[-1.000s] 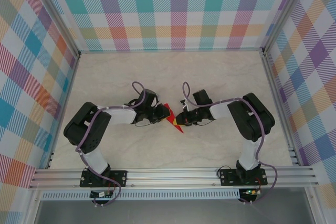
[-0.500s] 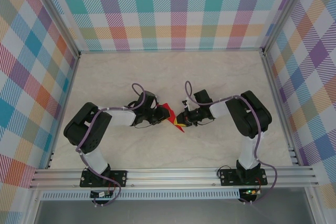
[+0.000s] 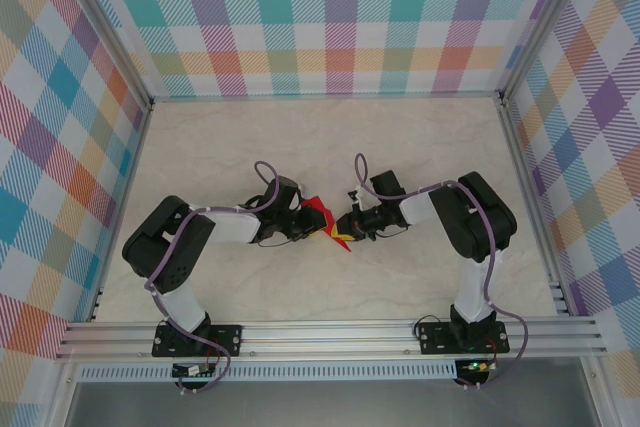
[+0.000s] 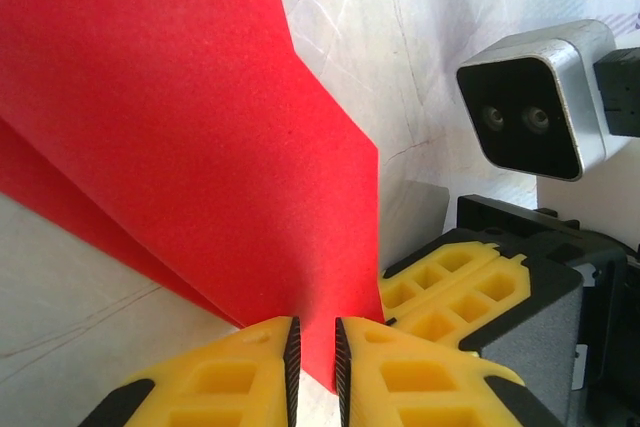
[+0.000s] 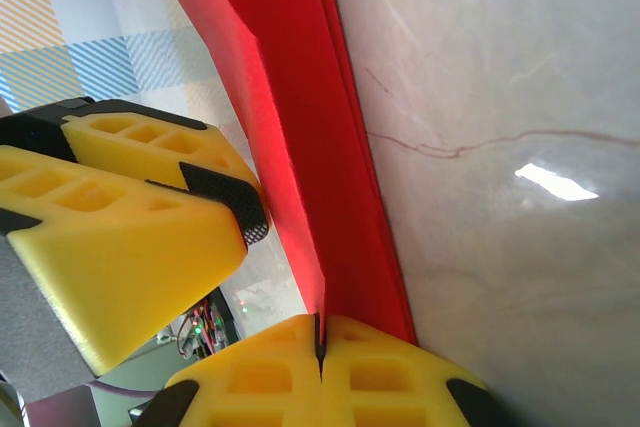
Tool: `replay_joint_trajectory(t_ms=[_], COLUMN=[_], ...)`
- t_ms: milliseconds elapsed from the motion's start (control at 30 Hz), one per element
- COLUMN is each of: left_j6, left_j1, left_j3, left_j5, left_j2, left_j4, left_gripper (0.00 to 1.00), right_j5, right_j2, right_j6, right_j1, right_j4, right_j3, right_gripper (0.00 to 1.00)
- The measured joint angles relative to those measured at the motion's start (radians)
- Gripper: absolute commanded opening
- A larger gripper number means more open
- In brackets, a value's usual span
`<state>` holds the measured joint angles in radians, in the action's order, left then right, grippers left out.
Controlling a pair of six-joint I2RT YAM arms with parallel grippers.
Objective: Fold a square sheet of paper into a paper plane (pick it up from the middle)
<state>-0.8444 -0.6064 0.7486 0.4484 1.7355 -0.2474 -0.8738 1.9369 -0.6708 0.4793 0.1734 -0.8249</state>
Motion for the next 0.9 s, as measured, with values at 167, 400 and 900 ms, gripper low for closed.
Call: replay_joint_trajectory(t_ms=[167,400,900], left_j6=[0.000,0.000,0.000], left_j1=[0.000,-0.001,-0.002], left_j3=[0.000,0.017,0.062], left_j5=[0.000,-0.004,-0.022], left_j2=[0.010,0.026,0.042], left_j4=[0.000,0.016,0.104], left_gripper=[0.18,0.17,0.15], right_j5=[-0.003,-0.010,-0.007], right_j2=[0.003,0.008,0.009], right_j6=[0.000,0.001,0.024], right_j1=[-0.001,-0.002,-0.002], right_j4=[-0.001,-0.010,-0.068], right_j3=[-0.001,-0.008,-0.033], right_gripper=[0.00,0.00,0.07])
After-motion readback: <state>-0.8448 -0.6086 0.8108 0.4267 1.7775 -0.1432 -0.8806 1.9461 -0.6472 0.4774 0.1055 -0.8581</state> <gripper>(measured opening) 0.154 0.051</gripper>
